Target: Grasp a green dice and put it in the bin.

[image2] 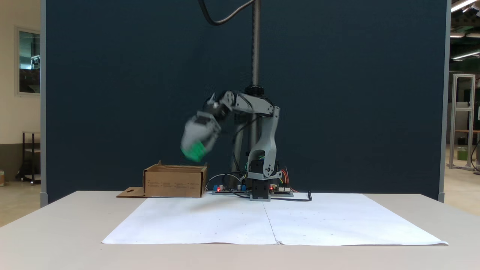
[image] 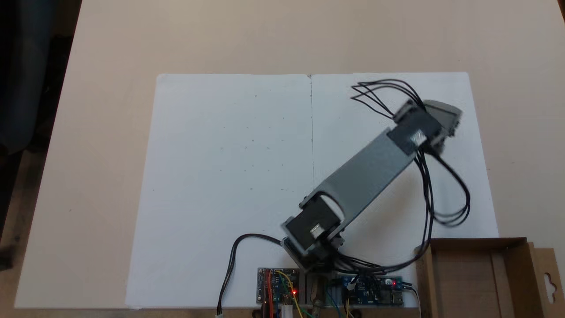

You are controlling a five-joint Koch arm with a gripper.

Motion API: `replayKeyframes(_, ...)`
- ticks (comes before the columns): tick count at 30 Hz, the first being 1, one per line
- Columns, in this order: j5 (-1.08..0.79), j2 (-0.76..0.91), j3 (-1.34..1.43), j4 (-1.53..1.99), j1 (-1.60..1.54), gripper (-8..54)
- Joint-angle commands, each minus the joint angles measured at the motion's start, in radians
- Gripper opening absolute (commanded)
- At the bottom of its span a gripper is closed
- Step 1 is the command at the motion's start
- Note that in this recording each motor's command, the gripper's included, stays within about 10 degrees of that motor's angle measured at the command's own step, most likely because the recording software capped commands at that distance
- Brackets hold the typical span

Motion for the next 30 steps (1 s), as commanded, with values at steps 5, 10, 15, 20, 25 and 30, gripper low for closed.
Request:
replayKeyframes(5,0.078,0.072,-0.044,-0.104,0.225,11.8)
replayKeyframes(10,0.123,0.034,-0.044,-0.106,0.417,11.8)
replayKeyframes(15,0.143,0.009,-0.043,-0.055,0.601,11.8)
replayKeyframes(20,0.161,-0.044,-0.044,-0.025,0.716,11.8)
replayKeyframes(25,0.164,-0.161,-0.083,-0.026,0.85,11.8)
replayKeyframes(30,0.164,-0.23,-0.114,-0.026,0.933,11.8)
